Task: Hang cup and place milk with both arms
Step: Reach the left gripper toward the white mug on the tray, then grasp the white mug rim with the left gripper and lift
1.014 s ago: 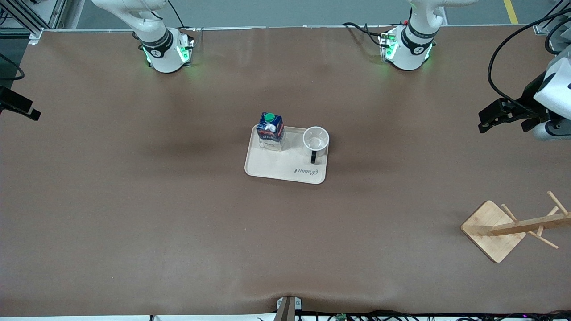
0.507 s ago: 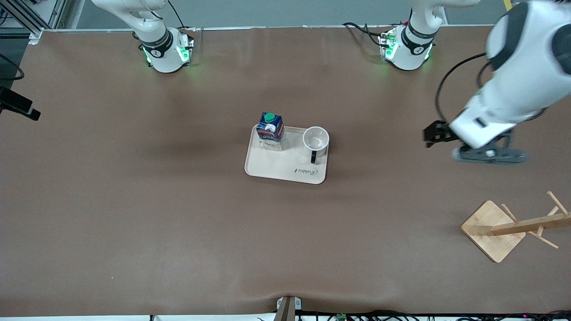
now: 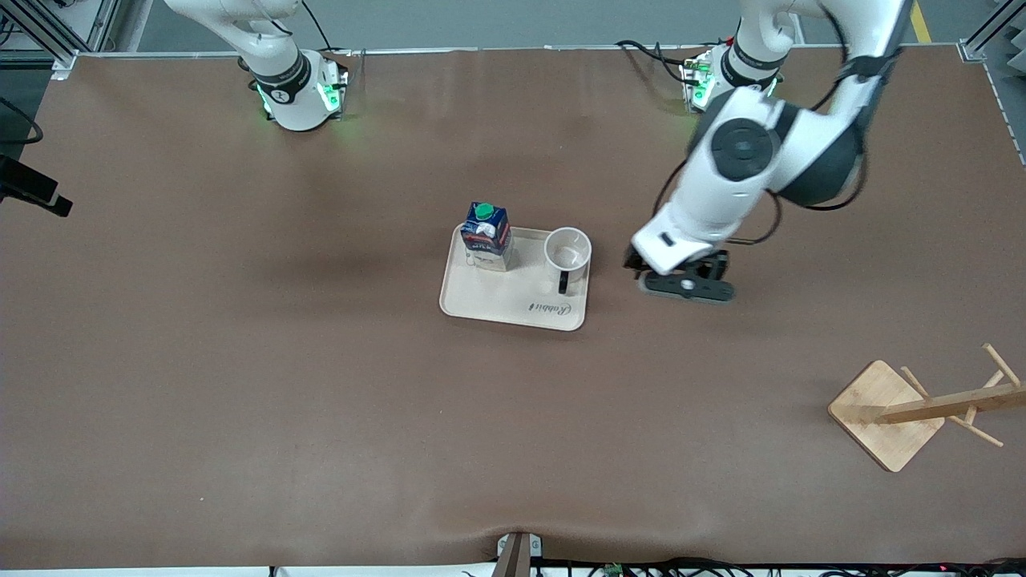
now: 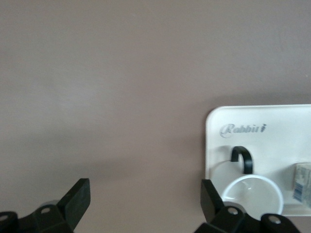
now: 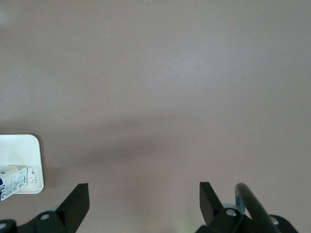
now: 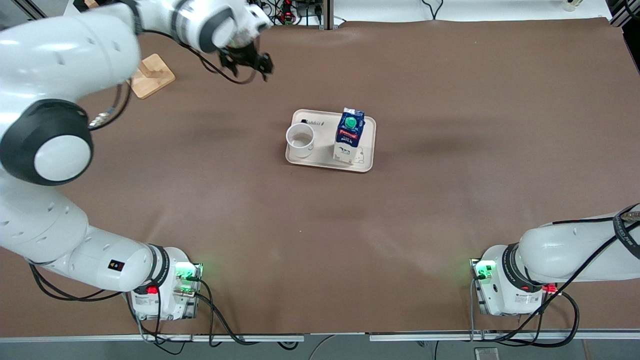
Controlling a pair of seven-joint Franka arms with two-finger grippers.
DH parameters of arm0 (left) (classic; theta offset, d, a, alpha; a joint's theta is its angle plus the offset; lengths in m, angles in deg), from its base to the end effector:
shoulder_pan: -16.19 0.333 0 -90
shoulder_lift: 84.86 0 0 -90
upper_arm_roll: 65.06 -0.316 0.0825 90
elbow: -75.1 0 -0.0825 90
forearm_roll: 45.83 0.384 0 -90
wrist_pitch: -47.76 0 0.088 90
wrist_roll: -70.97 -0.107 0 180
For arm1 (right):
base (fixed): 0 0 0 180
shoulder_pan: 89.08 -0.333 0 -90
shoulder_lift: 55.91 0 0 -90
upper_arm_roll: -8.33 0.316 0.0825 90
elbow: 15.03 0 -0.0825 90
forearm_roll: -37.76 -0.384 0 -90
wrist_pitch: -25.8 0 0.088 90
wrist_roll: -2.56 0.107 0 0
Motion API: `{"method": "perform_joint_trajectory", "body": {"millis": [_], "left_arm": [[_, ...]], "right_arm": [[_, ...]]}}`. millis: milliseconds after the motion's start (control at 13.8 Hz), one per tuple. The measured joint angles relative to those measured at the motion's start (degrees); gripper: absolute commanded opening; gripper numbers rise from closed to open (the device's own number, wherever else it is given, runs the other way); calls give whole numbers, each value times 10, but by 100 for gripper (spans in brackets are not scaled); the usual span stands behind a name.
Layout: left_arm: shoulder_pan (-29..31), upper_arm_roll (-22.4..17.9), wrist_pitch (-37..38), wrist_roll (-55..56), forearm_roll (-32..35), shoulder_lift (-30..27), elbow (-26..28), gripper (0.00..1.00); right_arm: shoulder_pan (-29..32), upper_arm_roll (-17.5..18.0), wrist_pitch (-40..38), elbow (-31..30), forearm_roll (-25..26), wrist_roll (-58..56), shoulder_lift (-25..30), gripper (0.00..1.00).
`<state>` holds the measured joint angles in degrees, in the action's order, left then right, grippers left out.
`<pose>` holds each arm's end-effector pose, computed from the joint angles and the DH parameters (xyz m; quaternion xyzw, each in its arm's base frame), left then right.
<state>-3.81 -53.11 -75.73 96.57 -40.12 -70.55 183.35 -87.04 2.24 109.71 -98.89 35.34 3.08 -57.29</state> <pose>0.5278 -0.3170 0.3792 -0.9967 0.0789 -0.0178 0.0088 0.5466 -0.0723 0.6522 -0.9970 0.0734 0.0102 0.0205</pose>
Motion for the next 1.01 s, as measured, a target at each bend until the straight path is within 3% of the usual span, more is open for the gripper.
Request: {"method": "perform_joint_trajectory", "body": {"millis": [290,507,652,725,870,942,1014], "left_arm": [[-78,1,-30,106,8,64,2,100],[-100,1,-34,119,8,96,5,90],[-100,1,-34,119,8,104,14,72],[-100,1,-34,119,8,108,18,55],[-104,2,-34,119,8,120,19,10],[-108,2,-35,119,8,126,19,0],[-112,2,-38,119,8,131,18,0]], "right_arm": [[0,1,1,0,0,0,-14,100],[0,1,2,0,0,0,-18,100],[0,1,2,0,0,0,-22,100],[0,1,2,0,0,0,-23,100],[0,1,4,0,0,0,-24,100],[0,2,8,0,0,0,-24,100],[0,3,10,0,0,0,-24,100]]}}
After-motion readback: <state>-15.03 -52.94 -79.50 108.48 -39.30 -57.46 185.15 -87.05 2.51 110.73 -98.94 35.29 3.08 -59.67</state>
